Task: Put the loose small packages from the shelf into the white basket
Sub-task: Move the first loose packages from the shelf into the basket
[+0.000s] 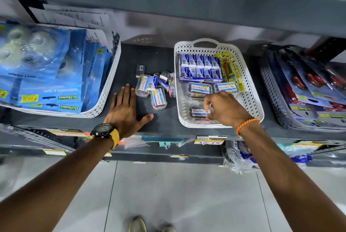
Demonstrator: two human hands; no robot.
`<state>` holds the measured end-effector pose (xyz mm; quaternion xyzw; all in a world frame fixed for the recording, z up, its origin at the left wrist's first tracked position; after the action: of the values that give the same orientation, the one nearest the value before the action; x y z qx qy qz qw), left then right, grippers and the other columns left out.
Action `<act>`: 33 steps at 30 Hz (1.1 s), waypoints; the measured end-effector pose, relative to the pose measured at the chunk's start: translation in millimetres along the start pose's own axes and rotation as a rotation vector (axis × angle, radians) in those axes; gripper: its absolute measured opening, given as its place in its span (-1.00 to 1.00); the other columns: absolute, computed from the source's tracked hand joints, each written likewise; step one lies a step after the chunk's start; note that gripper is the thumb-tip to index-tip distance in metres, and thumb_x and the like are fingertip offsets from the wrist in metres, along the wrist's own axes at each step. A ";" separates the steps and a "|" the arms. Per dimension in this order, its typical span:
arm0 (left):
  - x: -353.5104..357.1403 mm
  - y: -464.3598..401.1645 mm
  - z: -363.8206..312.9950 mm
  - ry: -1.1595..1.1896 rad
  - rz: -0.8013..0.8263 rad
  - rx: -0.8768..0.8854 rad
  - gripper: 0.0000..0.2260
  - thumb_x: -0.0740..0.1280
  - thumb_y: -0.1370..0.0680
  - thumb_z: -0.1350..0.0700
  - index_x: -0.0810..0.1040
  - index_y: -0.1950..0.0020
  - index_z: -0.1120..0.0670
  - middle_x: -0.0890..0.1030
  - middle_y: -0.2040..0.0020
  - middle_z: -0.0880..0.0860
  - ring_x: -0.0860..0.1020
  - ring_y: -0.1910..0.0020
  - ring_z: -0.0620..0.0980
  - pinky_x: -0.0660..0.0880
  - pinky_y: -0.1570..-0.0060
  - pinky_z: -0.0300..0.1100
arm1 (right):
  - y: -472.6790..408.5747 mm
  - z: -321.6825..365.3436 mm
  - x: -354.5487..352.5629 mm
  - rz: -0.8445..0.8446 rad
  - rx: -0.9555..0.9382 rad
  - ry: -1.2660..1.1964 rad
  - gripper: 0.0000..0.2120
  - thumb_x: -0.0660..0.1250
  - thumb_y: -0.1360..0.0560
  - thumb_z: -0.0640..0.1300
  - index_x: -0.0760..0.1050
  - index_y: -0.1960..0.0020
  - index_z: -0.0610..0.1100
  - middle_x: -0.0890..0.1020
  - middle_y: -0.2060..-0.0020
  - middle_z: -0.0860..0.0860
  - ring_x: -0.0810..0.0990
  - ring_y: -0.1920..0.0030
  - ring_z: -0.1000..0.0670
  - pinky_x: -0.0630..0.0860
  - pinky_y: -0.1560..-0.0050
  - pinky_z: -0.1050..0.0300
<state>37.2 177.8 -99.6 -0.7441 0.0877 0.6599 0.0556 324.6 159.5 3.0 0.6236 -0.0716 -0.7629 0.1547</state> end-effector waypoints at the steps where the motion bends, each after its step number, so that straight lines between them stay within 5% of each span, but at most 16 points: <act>1: 0.1 0.3 0.0 0.000 0.004 -0.003 0.06 -0.08 -0.44 -0.57 -0.11 -0.65 0.22 -0.10 -0.67 0.20 -0.09 -0.65 0.17 -0.11 -0.60 0.15 | 2.3 1.1 -1.2 -0.003 0.008 0.017 -0.73 0.58 -0.38 -0.20 0.58 0.00 -0.06 0.55 0.06 -0.04 0.59 -0.05 -0.09 0.48 -0.02 0.11; 8: -1.9 1.4 -2.1 0.013 0.005 -0.008 0.07 -0.08 -0.44 -0.57 -0.10 -0.65 0.23 -0.12 -0.67 0.20 -0.11 -0.65 0.15 -0.12 -0.60 0.14 | -5.5 60.9 -45.1 -0.308 -0.141 -0.181 -0.83 0.52 -0.45 -0.02 0.62 0.01 -0.03 0.72 0.08 0.04 0.67 0.04 0.03 0.57 -0.14 0.08; 14: -4.0 1.3 -2.0 0.023 0.004 -0.022 0.06 -0.05 -0.44 -0.55 -0.12 -0.65 0.21 -0.16 -0.67 0.18 -0.14 -0.65 0.12 -0.14 -0.61 0.12 | -77.4 134.5 -33.3 -0.252 -0.338 0.021 -0.45 0.53 -0.38 0.14 0.52 -0.28 -0.05 0.64 -0.19 -0.03 0.52 -0.23 -0.10 0.41 -0.25 -0.01; 20: -4.0 1.2 0.0 0.059 -0.022 -0.022 0.07 -0.01 -0.42 -0.56 -0.06 -0.65 0.22 -0.08 -0.67 0.19 -0.09 -0.65 0.14 -0.09 -0.60 0.13 | -126.7 160.8 -2.6 -0.125 -0.380 0.212 -0.26 0.55 -0.22 0.30 0.47 -0.24 -0.08 0.64 -0.09 -0.09 0.51 -0.18 -0.12 0.30 -0.21 -0.09; 25: -4.1 1.7 0.1 0.068 -0.026 -0.028 0.08 -0.01 -0.42 -0.57 -0.05 -0.65 0.21 -0.07 -0.67 0.19 -0.08 -0.65 0.14 -0.08 -0.60 0.14 | -136.0 170.8 12.8 -0.074 -0.393 0.237 -0.18 0.55 -0.16 0.36 0.41 -0.20 -0.11 0.65 -0.03 -0.07 0.53 -0.15 -0.12 0.27 -0.20 -0.14; 33: -4.1 0.2 1.2 0.067 0.009 -0.045 0.10 -0.04 -0.38 -0.58 -0.12 -0.65 0.19 -0.13 -0.68 0.17 -0.12 -0.66 0.12 -0.08 -0.61 0.13 | -140.4 172.5 8.5 -0.149 -0.377 0.095 -0.22 0.56 -0.19 0.20 0.32 -0.22 -0.14 0.67 0.01 -0.09 0.61 -0.07 -0.16 0.37 -0.20 -0.17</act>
<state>35.6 178.0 -95.7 -0.7665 0.0783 0.6366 0.0329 134.5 274.5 -10.8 0.6223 0.1263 -0.7420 0.2152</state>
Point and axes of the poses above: each hand's wrist, its own y-axis away from the middle knuckle, its own x-axis out of the palm, z = x × y, the point moved 8 cm from there along -y, towards the middle knuckle
